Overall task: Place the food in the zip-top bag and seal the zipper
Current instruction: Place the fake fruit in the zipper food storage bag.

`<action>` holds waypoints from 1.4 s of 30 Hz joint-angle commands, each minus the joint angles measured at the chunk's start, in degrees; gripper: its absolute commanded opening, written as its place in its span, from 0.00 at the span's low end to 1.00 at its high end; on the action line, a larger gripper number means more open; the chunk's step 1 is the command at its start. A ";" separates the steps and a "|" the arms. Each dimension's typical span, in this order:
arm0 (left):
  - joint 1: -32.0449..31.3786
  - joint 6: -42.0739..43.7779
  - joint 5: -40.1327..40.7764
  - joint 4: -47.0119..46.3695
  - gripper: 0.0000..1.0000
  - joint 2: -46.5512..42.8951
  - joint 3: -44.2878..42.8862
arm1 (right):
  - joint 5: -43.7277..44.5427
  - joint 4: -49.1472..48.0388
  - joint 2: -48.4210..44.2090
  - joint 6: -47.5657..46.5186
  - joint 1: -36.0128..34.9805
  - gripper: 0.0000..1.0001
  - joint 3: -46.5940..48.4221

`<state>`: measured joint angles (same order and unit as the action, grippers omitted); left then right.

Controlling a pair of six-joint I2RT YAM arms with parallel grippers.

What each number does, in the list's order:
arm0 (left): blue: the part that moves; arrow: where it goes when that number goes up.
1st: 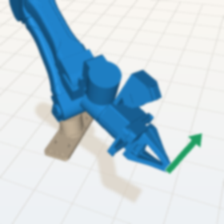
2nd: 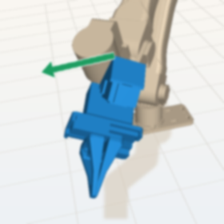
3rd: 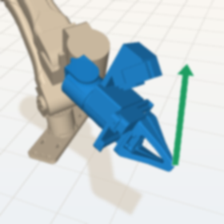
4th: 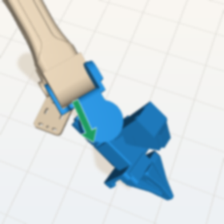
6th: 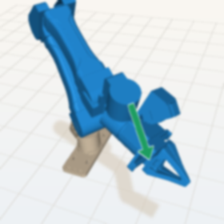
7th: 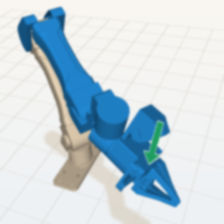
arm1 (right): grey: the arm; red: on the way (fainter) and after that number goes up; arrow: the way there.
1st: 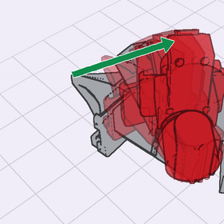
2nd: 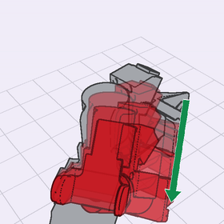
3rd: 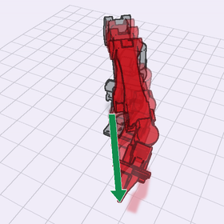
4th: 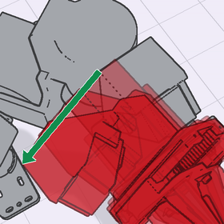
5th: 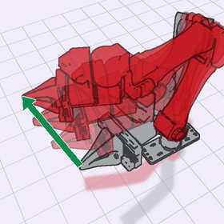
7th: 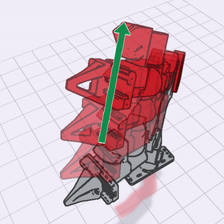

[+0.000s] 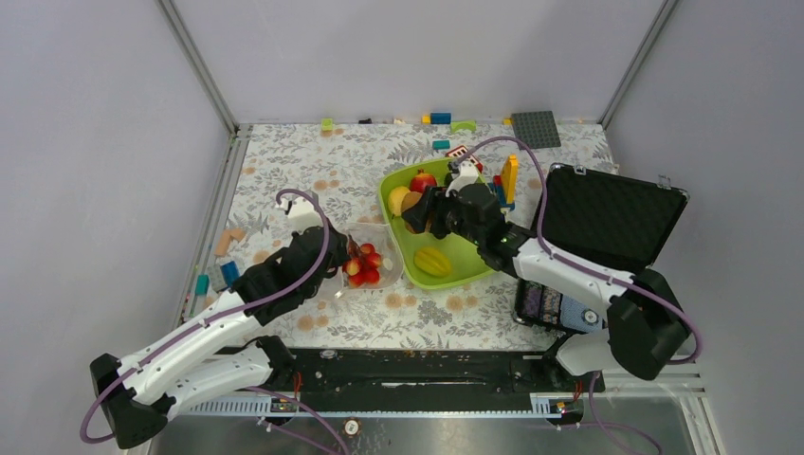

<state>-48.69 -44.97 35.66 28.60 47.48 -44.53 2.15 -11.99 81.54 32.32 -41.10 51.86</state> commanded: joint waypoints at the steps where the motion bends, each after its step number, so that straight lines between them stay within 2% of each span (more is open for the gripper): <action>1: -0.01 0.76 -0.48 -2.67 0.00 0.15 -1.11 | -16.28 -17.74 -5.15 -1.68 0.30 0.26 -4.37; 5: -0.07 0.76 -0.53 -2.68 0.00 0.17 -1.13 | -31.78 -31.42 -5.20 1.01 0.27 0.26 -7.11; 9: -0.06 0.72 -0.18 -2.67 0.00 0.15 -1.08 | -41.66 -43.97 -1.63 8.02 -0.42 0.26 -7.31; 11: -0.03 0.75 -0.36 -2.66 0.00 0.17 -1.08 | -44.58 -46.42 0.34 9.45 -1.56 0.26 -6.37; 13: -0.02 0.76 -0.53 -2.66 0.00 0.07 -1.17 | -45.08 -43.52 1.48 7.35 -3.49 0.26 -4.81; 17: -0.05 0.76 -0.07 -2.41 0.00 -0.45 -1.08 | -39.94 -30.19 1.05 -1.38 -6.68 0.26 -2.21; 20: -0.05 0.76 0.04 -2.47 0.00 -0.87 -0.94 | -34.51 -24.07 -0.61 -6.50 -8.36 0.27 -1.98; 26: -0.07 0.84 -0.10 -2.47 0.00 -1.08 -0.91 | -23.92 -11.89 -1.00 -12.01 -11.26 0.33 -0.72; 30: -0.01 0.76 -0.34 -2.48 0.00 -1.14 -0.90 | -17.77 -5.14 -0.37 -15.45 -13.28 0.34 1.48; 36: -0.09 0.96 -0.73 -2.76 0.00 -0.98 -0.86 | -10.32 0.03 -0.18 -16.90 -15.06 0.43 3.88; 42: -0.03 1.20 -1.14 -3.07 0.00 -0.89 -0.80 | -7.72 4.35 1.47 -18.10 -16.08 0.63 6.11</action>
<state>-48.69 -44.80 35.16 28.56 47.24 -44.53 -9.54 -10.70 82.43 16.32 -56.31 54.74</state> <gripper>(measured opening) 0.008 0.698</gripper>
